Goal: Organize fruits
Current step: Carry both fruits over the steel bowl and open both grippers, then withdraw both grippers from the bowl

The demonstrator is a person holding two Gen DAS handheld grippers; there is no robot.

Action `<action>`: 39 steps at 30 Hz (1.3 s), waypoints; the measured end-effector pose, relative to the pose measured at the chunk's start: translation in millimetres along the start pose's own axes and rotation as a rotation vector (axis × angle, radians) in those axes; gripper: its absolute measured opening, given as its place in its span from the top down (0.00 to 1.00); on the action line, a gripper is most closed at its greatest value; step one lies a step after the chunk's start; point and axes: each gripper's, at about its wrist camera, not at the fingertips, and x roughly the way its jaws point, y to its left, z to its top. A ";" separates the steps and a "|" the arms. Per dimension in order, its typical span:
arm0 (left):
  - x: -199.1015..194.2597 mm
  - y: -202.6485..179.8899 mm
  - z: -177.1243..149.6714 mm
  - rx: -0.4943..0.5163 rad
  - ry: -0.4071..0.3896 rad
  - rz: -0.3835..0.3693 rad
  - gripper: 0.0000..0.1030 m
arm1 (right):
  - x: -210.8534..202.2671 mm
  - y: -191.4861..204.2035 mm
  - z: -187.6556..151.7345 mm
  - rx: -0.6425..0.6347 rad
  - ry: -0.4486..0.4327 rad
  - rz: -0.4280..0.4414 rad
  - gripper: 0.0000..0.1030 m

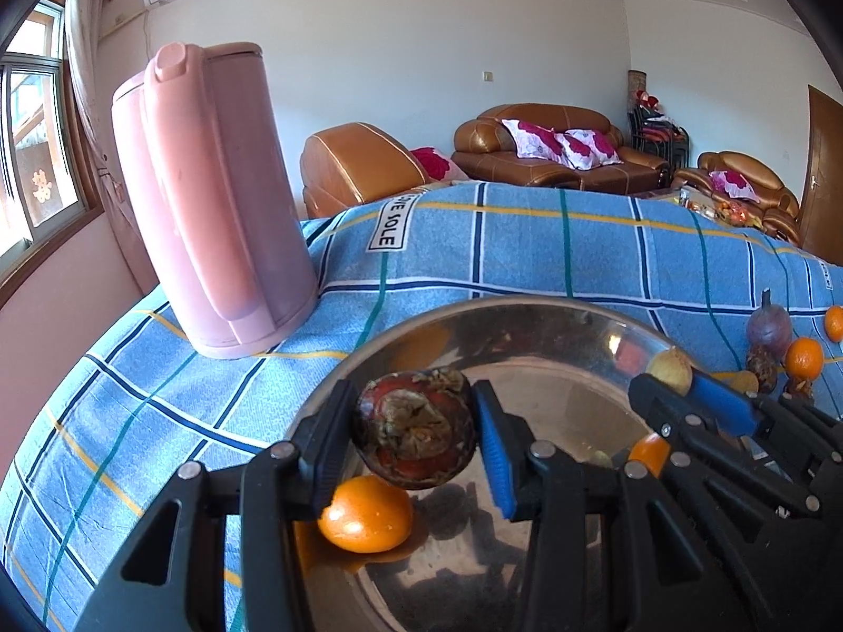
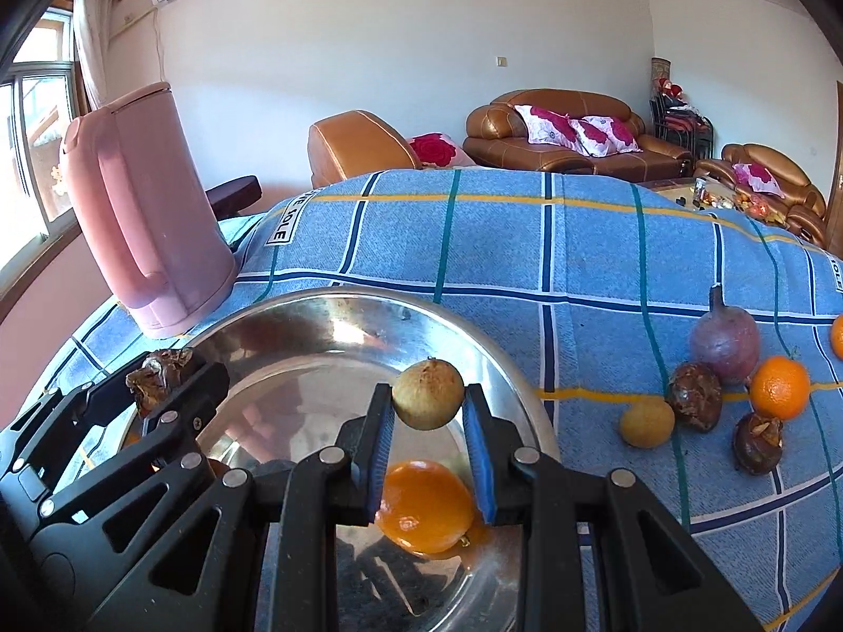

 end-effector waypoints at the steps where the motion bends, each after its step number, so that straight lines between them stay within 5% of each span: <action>1: 0.2 0.1 0.0 0.001 0.001 0.000 0.54 | -0.6 0.4 -0.3 -0.001 -0.002 -0.001 0.72; 10: 0.7 1.8 -1.6 -0.010 0.003 0.010 0.49 | -7.8 2.1 -1.6 -0.010 -0.031 0.008 0.61; 14: -5.7 6.0 -1.3 -0.045 -0.026 0.004 0.23 | -26.0 -7.0 -4.3 0.041 -0.123 0.007 0.61; 19: -23.0 14.2 -1.2 -0.123 -0.130 -0.017 0.00 | -62.2 -21.4 -6.3 0.076 -0.319 -0.102 0.31; 21: -28.9 15.1 -2.0 -0.140 -0.167 -0.044 0.00 | -74.3 -26.7 -7.5 0.091 -0.390 -0.166 0.18; 29: -45.4 0.9 -7.7 -0.097 -0.274 -0.040 0.00 | -87.8 -22.1 -11.4 0.007 -0.472 -0.352 0.16; 39: -60.7 -12.7 -15.0 -0.060 -0.335 -0.024 0.00 | -94.2 -39.1 -19.0 0.043 -0.432 -0.347 0.16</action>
